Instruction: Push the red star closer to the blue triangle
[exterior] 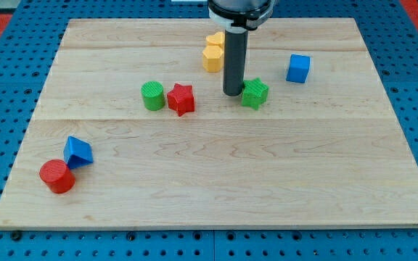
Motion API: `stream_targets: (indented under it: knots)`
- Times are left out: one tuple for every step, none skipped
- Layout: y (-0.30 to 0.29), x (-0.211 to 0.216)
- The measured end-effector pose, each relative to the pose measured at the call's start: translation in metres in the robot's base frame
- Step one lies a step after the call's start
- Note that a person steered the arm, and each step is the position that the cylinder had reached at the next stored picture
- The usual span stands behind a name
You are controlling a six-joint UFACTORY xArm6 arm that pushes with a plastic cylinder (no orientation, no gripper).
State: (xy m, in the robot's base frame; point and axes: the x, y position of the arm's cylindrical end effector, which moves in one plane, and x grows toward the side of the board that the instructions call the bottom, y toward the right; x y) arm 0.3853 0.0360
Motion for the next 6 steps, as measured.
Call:
stream_targets:
  knots:
    - [-0.051,0.002]
    - [-0.078,0.006]
    - [-0.131,0.053]
    - [-0.168,0.085]
    - [-0.119,0.090]
    - [0.015,0.142]
